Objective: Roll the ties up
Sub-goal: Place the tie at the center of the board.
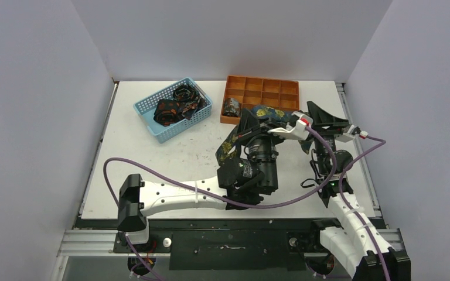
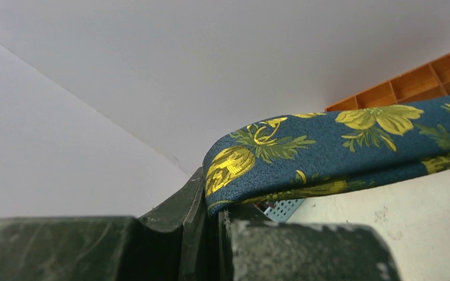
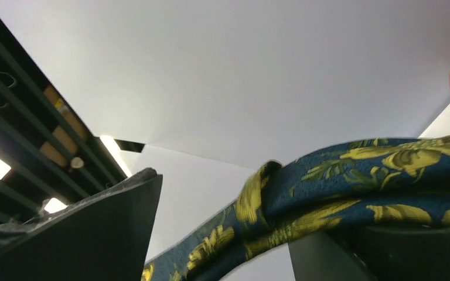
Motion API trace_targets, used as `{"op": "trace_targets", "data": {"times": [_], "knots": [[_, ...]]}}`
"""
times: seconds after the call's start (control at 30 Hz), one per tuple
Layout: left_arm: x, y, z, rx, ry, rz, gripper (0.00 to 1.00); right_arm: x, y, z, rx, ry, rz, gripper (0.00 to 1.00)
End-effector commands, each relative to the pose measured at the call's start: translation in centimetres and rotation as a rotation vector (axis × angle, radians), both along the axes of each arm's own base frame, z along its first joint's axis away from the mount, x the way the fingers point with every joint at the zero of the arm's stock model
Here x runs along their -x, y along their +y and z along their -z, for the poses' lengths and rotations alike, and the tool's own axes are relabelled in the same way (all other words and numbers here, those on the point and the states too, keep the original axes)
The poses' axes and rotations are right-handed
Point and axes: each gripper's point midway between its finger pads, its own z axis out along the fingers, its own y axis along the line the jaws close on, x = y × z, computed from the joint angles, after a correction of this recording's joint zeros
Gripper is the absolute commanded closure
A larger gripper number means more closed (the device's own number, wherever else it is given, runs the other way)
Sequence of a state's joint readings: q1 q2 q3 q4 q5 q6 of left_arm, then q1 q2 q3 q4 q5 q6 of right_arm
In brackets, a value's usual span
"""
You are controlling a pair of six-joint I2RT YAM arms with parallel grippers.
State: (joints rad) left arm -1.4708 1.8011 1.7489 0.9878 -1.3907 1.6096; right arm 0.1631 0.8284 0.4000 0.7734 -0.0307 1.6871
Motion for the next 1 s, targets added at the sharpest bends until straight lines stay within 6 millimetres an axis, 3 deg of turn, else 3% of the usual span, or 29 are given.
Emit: {"op": "trace_targets", "data": {"times": [0.0,0.1,0.27,0.43,0.6,0.7,0.83,0.9,0.97], "knots": [[0.5,4.3,-0.5,0.152,0.024,-0.024,1.0,-0.1,0.4,-1.3,0.127,-0.023,-0.045,0.2],[0.9,5.0,0.4,0.158,0.04,-0.024,1.0,-0.6,0.7,-1.0,0.137,-0.016,-0.061,0.18],[1.7,5.7,1.2,0.168,0.062,-0.016,1.0,-1.3,0.9,-0.5,0.136,-0.01,-0.074,0.32],[1.7,6.9,2.7,0.158,0.073,-0.027,1.0,-1.8,1.5,-0.5,0.344,-0.009,-0.071,0.61],[0.8,8.6,6.6,0.152,0.102,-0.081,1.0,-1.9,1.2,0.5,0.697,0.082,0.009,0.92],[0.3,9.1,10.1,0.154,0.106,-0.093,1.0,-1.3,0.0,2.7,0.838,0.16,0.078,0.95],[-1.1,6.9,15.7,0.17,0.126,-0.053,0.97,-0.4,-2.0,5.7,0.961,0.261,0.167,0.95],[-2.6,5.8,17.3,0.188,0.152,-0.039,0.97,-0.2,-2.8,6.1,1.006,0.29,0.201,0.95],[-4.0,4.4,17.0,0.219,0.157,-0.03,0.97,0.0,-3.8,5.2,1.055,0.304,0.257,0.95]]}}
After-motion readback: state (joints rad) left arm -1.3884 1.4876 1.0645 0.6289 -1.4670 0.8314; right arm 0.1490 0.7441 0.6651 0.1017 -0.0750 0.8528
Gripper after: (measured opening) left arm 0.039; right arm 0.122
